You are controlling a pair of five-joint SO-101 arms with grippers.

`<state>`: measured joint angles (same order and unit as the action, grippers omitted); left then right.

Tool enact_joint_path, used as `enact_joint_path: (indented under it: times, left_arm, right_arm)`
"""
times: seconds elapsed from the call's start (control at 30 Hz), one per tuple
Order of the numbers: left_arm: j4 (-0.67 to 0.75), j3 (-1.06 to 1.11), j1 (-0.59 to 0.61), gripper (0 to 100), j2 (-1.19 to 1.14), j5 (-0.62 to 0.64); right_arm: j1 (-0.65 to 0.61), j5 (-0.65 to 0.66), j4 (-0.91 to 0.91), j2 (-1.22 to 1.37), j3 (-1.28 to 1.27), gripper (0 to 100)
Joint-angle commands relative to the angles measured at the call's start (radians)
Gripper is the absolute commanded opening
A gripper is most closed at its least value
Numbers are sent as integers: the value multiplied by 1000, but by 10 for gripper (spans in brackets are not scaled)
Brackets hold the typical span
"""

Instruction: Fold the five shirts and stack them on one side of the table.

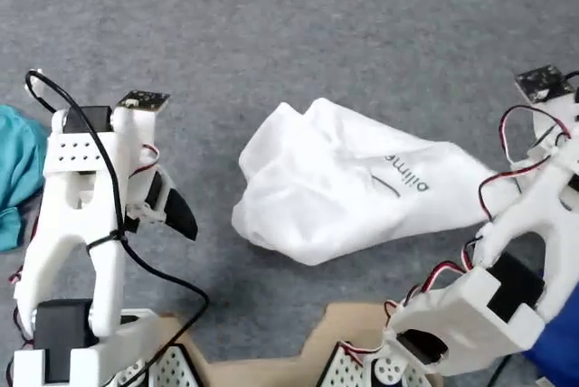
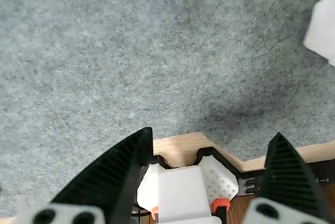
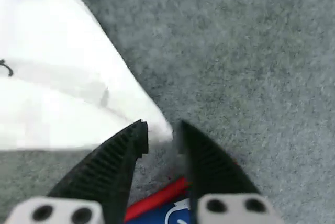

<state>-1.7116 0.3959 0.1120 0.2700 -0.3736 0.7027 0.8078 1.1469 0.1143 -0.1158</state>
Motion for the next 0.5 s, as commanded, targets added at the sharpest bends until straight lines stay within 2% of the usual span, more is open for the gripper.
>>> enact_joint_path:
  times: [0.0,0.07,0.17,0.3,0.4,0.47]
  left_arm:
    - [-9,-12,-5,345,13,3]
    - [-9,-12,28,345,13,2]
    - [-9,-12,89,345,13,-9]
    - [-9,-12,215,345,13,-89]
    - [-9,-12,321,345,13,-135]
    - [-9,-12,388,345,13,-167]
  right_arm:
    - [-82,29,66,-124,-4,292]
    - [-153,31,115,-200,-4,344]
    - [-305,-26,186,-351,-2,359]
    - [-653,-127,262,-512,-7,348]
    - [-921,-250,236,-490,-2,317]
    - [-1033,-331,172,-418,-1,297]
